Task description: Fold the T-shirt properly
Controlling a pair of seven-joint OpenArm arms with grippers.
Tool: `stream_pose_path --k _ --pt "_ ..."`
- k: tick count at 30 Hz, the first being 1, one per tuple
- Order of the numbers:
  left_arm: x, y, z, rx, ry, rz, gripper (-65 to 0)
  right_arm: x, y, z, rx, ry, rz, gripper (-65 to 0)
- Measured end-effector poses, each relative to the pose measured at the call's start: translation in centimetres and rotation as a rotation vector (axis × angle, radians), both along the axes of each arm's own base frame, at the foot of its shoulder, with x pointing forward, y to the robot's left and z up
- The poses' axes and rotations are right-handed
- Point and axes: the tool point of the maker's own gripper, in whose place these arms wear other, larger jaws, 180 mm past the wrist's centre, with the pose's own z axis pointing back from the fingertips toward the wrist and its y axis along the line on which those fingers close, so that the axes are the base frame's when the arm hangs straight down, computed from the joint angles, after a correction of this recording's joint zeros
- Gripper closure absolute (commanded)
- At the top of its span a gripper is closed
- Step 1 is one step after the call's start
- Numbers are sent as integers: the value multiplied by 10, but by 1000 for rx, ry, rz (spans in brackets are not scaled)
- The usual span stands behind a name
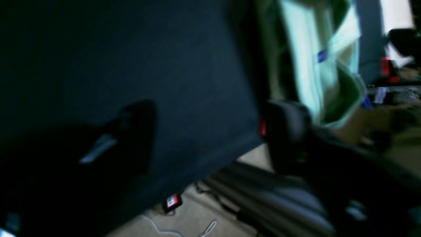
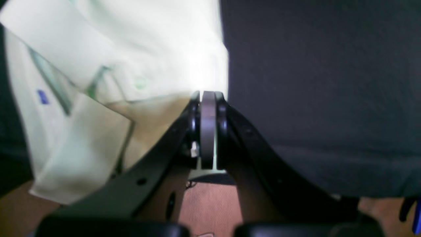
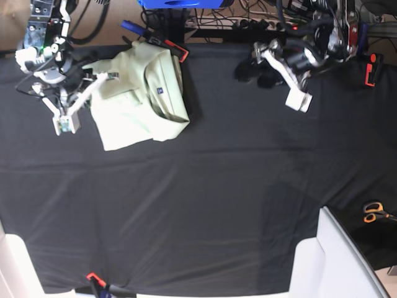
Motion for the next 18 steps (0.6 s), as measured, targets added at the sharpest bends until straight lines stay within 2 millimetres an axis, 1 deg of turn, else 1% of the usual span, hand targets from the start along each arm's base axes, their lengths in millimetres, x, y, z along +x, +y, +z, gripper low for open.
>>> stream_pose_path --k 1,2,4,6,8,9,13,15,18 --pt "4 -10 1 -22 -4 -21 -630 0 2 0 7 -1 7 0" --pt "8 -20 1 -54 -6 -24 -650 0 3 0 11 -5 7 0" --pt "9 -37 -6 -93 16 -35 -650 -2 5 -1 16 1 7 0" --pt "3 -48 -17 -105 60 -51 -650 -3 4 -1 12 3 8 0" --pt "-2 -61 -23 -125 89 -66 -650 -3 3 -1 9 3 9 0" --pt "-4 -70 -22 -140 89 -88 -650 -2 3 -1 11 2 8 0" --pt "-7 -110 -7 -230 19 -222 -650 -2 4 -1 12 1 8 0" --pt "-7 -114 -10 -238 29 -218 -650 -3 4 -1 13 1 8 0" --pt "-9 -103 -19 -217 57 -200 -650 -5 2 -4 10 12 10 0"
